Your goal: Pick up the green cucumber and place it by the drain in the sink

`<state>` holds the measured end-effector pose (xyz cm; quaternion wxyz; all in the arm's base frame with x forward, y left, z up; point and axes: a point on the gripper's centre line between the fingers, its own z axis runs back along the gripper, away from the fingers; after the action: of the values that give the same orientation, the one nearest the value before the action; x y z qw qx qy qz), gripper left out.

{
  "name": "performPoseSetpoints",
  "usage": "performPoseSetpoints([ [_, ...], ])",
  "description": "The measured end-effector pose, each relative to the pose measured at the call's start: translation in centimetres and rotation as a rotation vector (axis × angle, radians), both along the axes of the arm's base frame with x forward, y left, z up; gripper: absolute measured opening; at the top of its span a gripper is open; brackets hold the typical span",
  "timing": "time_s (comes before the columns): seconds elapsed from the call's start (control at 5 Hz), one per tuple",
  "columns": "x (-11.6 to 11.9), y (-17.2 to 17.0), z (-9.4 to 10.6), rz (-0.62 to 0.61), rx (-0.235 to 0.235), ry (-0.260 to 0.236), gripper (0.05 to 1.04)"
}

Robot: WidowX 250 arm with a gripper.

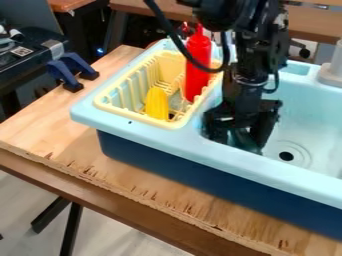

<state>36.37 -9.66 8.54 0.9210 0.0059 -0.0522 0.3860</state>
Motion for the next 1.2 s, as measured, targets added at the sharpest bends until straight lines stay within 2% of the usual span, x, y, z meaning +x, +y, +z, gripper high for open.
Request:
performPoseSetpoints([
  [0.2,-0.3,0.3,0.0,-0.005,0.022,0.019,0.672],
  [0.4,-0.9,0.4,0.2,-0.075,0.018,0.004,0.551],
  [0.6,-1.6,0.2,2.2,-0.209,0.011,-0.040,0.551],
  [0.8,-1.6,-0.1,4.5,-0.411,0.018,-0.099,0.551],
  [1.0,-0.5,-2.0,6.4,-0.669,-0.003,-0.163,0.551],
  [1.2,1.2,-3.6,5.3,-0.865,0.026,-0.154,0.551],
])
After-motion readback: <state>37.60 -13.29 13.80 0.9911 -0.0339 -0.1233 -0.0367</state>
